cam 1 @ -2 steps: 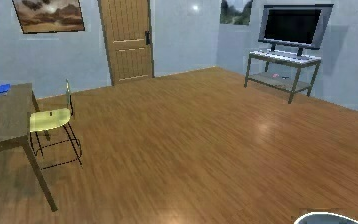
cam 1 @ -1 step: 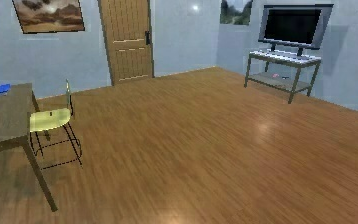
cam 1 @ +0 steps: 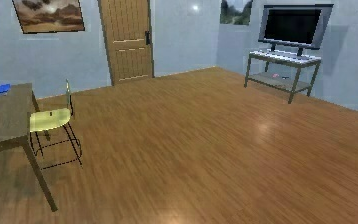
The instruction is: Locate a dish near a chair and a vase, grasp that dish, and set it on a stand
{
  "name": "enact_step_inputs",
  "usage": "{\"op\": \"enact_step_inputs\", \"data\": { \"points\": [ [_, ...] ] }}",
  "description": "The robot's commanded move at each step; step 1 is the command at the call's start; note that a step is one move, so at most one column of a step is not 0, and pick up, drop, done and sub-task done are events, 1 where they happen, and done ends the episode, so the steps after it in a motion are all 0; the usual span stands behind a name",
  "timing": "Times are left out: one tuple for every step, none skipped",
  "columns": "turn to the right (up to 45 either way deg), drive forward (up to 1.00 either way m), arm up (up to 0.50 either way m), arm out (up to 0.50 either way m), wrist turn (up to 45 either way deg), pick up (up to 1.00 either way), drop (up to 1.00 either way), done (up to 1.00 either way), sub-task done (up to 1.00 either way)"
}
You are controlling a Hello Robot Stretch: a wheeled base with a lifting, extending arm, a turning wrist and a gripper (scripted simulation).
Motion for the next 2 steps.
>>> {"op": "enact_step_inputs", "data": {
  "points": [
    [18.0, 0.0, 0.0, 0.0, 0.0, 0.0, 0.0, 0.0, 0.0],
    [0.0, 1.0, 0.0, 0.0, 0.0, 0.0, 0.0, 0.0, 0.0]
  ]
}}
